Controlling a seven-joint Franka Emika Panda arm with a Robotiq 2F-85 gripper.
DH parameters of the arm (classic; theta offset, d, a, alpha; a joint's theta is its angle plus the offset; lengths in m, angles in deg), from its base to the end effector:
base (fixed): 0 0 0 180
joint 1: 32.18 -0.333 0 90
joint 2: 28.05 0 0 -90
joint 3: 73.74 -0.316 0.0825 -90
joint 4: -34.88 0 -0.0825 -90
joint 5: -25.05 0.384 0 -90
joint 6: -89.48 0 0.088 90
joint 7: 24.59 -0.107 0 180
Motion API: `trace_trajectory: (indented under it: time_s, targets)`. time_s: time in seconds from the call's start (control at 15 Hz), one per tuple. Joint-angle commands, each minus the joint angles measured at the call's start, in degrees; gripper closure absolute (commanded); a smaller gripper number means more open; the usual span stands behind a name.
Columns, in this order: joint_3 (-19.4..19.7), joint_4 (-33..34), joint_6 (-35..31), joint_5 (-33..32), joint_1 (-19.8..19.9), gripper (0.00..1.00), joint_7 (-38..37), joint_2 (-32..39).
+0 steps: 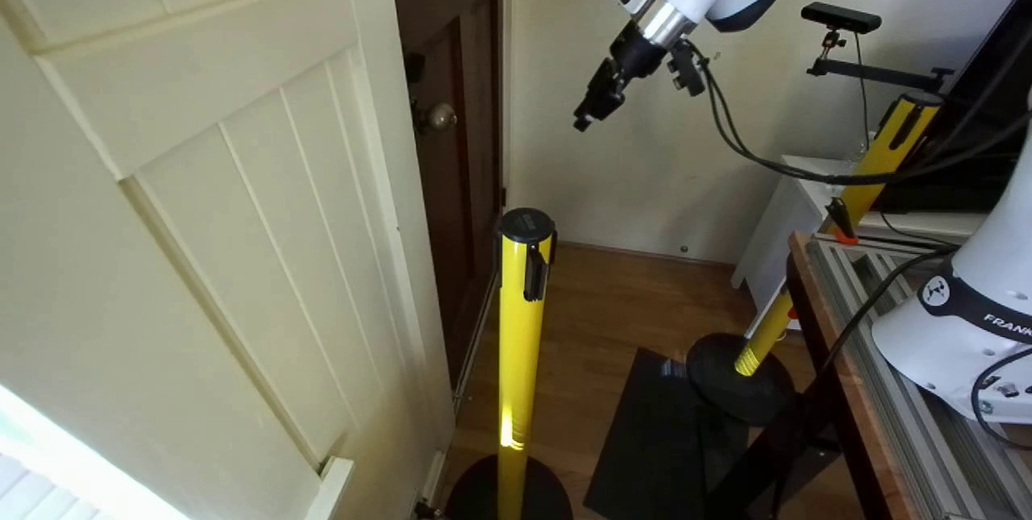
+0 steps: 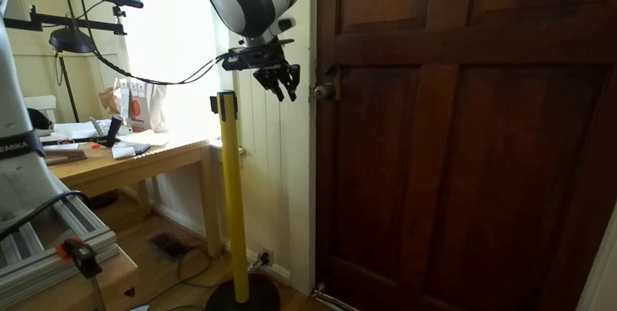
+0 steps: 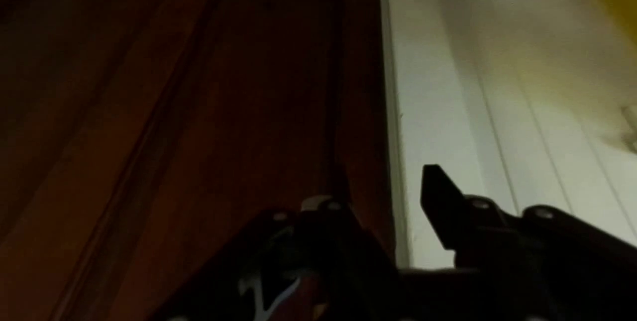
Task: Turn the lock on the door.
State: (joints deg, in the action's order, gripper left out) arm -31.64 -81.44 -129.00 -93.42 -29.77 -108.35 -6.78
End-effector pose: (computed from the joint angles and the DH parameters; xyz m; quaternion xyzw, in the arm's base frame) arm 0.4373 -0.2391 0.3189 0.9605 0.0799 0.2659 0.0211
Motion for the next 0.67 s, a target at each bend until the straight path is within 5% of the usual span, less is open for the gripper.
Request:
trace_trajectory:
  time_s: [0.0, 0.2, 0.33, 0.4, 0.6]
  targets:
    - [14.2, 4.2, -12.7, -15.5, -11.8, 0.26, -14.6, -1.0]
    - [25.2, 10.0, -21.9, -25.2, -22.6, 0.04, -25.4, -0.8]
    - [28.7, 15.0, -27.9, -30.2, -27.9, 0.0, -32.6, -1.4]
    - [30.8, 10.9, -23.8, -29.4, -32.5, 0.0, -33.2, -1.7]
    - [40.2, 14.9, -24.4, -25.8, -42.7, 0.0, -37.1, -0.1]
